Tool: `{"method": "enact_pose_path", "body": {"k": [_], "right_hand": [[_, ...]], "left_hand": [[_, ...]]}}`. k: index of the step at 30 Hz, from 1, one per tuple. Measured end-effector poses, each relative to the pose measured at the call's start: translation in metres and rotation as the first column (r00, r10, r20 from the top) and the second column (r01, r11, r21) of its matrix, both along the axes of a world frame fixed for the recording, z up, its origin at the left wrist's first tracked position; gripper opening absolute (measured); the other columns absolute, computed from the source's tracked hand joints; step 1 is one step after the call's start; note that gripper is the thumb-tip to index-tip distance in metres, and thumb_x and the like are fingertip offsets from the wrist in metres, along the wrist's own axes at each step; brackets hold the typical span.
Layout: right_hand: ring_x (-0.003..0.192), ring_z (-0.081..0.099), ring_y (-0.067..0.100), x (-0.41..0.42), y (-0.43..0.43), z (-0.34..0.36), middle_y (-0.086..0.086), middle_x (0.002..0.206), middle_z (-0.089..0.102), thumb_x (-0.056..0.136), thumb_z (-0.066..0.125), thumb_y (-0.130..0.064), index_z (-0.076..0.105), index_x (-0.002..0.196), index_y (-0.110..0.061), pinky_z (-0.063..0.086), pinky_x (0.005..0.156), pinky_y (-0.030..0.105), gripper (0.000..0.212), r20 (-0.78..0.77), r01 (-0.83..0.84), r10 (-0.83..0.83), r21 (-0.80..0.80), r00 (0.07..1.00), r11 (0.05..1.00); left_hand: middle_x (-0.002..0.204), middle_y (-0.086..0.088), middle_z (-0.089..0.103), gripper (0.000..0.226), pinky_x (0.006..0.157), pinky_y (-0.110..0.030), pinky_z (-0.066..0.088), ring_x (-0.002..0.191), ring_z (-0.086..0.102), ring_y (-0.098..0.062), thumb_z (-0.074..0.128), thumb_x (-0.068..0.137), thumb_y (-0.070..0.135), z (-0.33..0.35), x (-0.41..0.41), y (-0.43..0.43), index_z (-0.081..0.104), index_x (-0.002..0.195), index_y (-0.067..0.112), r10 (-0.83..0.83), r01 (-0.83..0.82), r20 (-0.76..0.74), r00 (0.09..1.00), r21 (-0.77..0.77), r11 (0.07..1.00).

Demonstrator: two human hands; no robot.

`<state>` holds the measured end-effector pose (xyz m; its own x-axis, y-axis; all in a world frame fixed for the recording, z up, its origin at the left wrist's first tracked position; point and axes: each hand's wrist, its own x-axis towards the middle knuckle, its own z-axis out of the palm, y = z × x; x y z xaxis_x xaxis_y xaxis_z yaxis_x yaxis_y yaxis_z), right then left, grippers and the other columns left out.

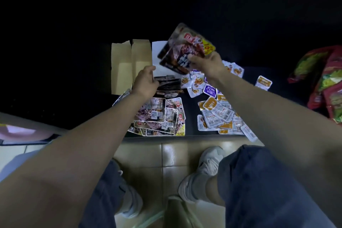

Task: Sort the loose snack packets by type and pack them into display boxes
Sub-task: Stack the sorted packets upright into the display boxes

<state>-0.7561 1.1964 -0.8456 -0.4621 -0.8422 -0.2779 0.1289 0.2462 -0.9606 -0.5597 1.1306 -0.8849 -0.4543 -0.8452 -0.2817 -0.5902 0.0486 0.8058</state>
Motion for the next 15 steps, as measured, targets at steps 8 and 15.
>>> {"method": "enact_pose_path", "body": {"k": [8,15], "right_hand": [[0.093,0.065,0.015,0.012,-0.021,-0.013,0.006,0.104,0.068,0.085,0.069,-0.001,0.060,0.113,-0.003,0.054,0.089,0.026,0.030,-0.136,-0.056,0.067,0.085,0.988,0.995],[0.092,0.061,0.019,0.024,-0.020,-0.058,0.016,0.108,0.065,0.091,0.062,-0.003,0.057,0.115,0.001,0.049,0.068,0.012,0.026,-0.161,-0.115,0.157,0.239,0.974,0.964]], "left_hand": [[0.160,-0.003,0.014,0.072,0.110,-0.027,0.028,0.144,0.022,-0.024,0.050,0.098,0.008,-0.019,0.000,-0.007,0.004,0.154,0.014,-0.032,0.031,0.000,0.999,0.164,0.986],[0.158,-0.003,0.020,0.078,0.098,-0.024,0.033,0.140,0.028,-0.023,0.053,0.095,0.003,-0.029,-0.001,-0.008,0.008,0.154,0.028,-0.070,0.075,-0.053,0.996,0.090,0.993]]}}
